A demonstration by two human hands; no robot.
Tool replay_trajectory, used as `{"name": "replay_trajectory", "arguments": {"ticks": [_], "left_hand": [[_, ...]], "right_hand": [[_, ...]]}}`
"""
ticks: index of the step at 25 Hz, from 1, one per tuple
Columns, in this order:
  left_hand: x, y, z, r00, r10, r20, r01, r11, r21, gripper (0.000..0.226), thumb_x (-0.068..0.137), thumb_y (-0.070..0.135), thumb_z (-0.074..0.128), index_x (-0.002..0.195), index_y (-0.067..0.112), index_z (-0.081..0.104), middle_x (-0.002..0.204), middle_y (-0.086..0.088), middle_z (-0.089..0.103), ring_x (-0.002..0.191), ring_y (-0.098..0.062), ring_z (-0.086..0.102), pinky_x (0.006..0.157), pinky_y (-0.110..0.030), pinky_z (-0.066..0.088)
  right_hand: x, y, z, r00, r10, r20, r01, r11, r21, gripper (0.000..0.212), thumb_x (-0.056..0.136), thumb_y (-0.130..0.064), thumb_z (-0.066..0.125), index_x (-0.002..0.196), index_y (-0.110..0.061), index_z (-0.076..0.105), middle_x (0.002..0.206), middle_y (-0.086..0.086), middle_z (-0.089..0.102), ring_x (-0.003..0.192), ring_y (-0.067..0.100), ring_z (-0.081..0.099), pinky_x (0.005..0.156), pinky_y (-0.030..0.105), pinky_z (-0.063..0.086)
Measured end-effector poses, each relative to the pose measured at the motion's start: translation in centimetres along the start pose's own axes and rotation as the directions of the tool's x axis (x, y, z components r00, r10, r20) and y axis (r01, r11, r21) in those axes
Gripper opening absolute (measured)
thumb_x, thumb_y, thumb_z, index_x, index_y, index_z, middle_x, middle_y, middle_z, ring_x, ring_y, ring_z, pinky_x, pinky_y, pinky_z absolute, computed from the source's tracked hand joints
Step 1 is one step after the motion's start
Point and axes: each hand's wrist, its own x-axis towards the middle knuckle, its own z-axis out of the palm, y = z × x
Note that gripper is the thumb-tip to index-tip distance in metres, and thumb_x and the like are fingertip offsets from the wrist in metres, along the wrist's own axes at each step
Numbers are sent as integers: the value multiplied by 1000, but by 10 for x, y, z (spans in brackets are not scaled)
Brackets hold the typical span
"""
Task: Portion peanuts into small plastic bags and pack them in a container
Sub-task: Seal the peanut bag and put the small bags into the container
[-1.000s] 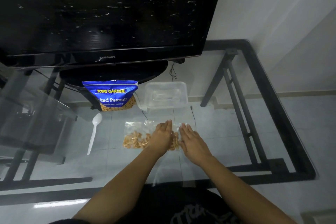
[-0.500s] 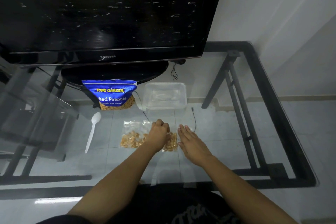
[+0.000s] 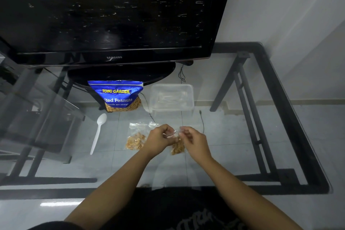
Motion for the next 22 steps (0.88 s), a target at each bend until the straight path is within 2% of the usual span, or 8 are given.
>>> {"name": "replay_trajectory", "arguments": {"ticks": [2,4,7,10,15,18,21,22], "left_hand": [[0,1,-2,1000,7,13,-6,998,-58,16,76,15,76,88,13,65,86,0,65,73,-12,62,71,-25,56],[1,2,-4,999,31,32,-28,995,-96,13,82,17,70,93,9,70,84,-1,69,73,-5,65,71,-16,53],[2,3,-3,997,82,7,-82,994,77,11,85,18,66,88,8,70,72,-2,68,62,0,61,62,-6,46],[3,-1,-3,995,93,-24,-88,984,153,10,85,21,66,85,11,69,74,-1,68,66,-5,60,60,-5,43],[3,-7,-13,997,75,-6,-73,978,195,12,84,22,68,79,11,68,76,-4,69,70,-8,61,60,-7,43],[-1,-3,-11,995,98,-2,-96,984,148,11,84,23,67,82,12,68,80,-3,70,76,-11,64,69,-17,48],[-9,-6,-6,996,62,61,-64,997,34,16,83,21,69,97,15,66,85,5,68,81,-8,65,69,-14,51],[-10,-9,-6,997,43,68,-45,998,35,16,83,17,69,98,15,65,84,3,67,79,-9,65,69,-15,51]], "right_hand": [[2,-3,2,997,20,-70,-17,999,35,13,88,-19,62,94,-12,71,82,-3,69,79,11,66,74,20,53],[2,-3,4,998,42,-54,-38,997,68,12,87,-19,63,90,-12,73,79,-2,70,77,12,67,74,25,54],[1,-4,6,997,54,-45,-55,998,-21,12,87,-20,63,88,-12,72,79,0,71,75,11,65,72,25,53],[-1,-8,8,992,64,-112,-82,984,-161,11,88,-20,61,84,-14,69,77,0,69,73,13,62,70,26,51],[-5,-6,8,987,106,-124,-124,981,-151,10,89,-17,60,85,-14,68,76,-6,64,74,11,61,71,23,49],[-1,-5,2,986,138,-93,-144,988,-60,10,89,-16,59,85,-15,67,77,-6,64,77,12,62,70,19,49],[3,-6,-6,978,206,42,-210,958,197,12,93,-14,54,93,-11,65,84,-1,67,85,17,64,65,10,50],[4,-4,-7,976,209,61,-217,956,200,16,94,-16,51,99,-9,65,92,1,67,92,18,64,70,11,51]]}}
